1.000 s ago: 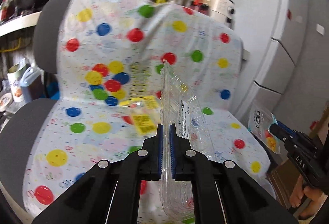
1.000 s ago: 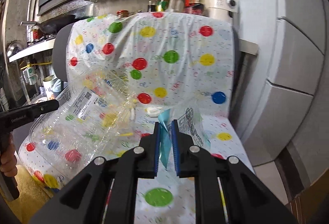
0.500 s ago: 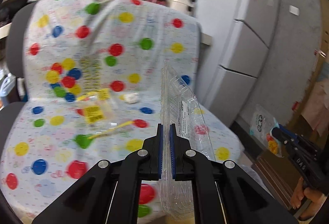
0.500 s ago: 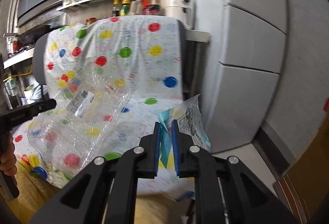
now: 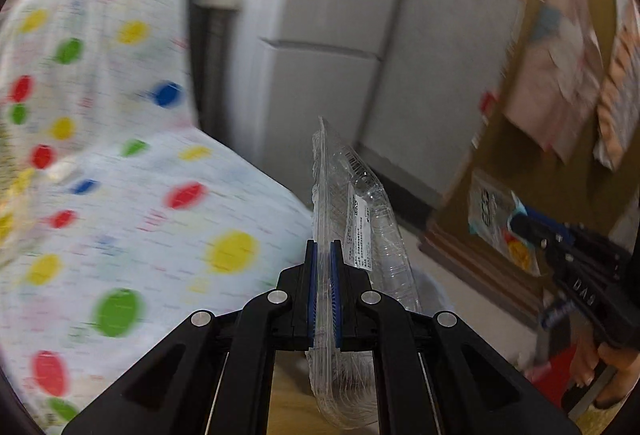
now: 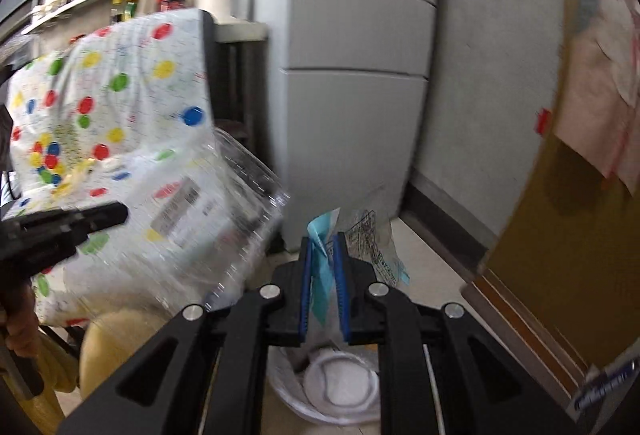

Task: Collect trash
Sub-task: 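Carry the tray and packet to the bin and open both grippers, then move both open tools back to the chair seat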

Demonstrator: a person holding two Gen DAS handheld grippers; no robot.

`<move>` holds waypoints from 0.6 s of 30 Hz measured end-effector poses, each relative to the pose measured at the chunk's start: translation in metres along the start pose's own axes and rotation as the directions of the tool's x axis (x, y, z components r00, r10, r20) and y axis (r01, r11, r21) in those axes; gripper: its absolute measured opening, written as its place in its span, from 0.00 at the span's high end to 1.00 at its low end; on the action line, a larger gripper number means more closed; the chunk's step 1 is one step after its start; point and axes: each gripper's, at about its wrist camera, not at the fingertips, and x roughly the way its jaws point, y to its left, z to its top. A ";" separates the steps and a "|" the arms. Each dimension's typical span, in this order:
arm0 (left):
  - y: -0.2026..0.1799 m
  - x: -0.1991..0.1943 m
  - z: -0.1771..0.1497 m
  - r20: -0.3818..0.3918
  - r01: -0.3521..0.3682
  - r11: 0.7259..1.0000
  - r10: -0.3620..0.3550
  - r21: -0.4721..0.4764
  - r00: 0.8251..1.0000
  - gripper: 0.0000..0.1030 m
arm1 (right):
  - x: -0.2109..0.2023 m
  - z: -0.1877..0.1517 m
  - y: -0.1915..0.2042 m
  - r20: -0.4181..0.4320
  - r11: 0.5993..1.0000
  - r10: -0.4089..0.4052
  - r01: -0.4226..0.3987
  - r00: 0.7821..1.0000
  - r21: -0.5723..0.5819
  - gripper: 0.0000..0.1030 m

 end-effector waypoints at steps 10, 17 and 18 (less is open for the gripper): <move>-0.054 0.110 -0.023 -0.227 0.069 0.993 -0.047 0.092 0.973 0.89 | 0.051 -0.041 -0.035 -0.141 0.992 0.051 -0.034 0.989 0.123 0.86; -0.044 0.128 -0.021 -0.233 0.069 0.997 -0.059 0.037 0.971 0.47 | 0.106 -0.059 -0.049 -0.257 0.970 0.112 -0.050 0.960 0.237 0.62; -0.040 0.126 -0.020 -0.229 0.064 0.997 -0.055 0.032 0.972 0.47 | 0.107 -0.061 -0.048 -0.261 0.967 0.121 -0.055 0.958 0.249 0.62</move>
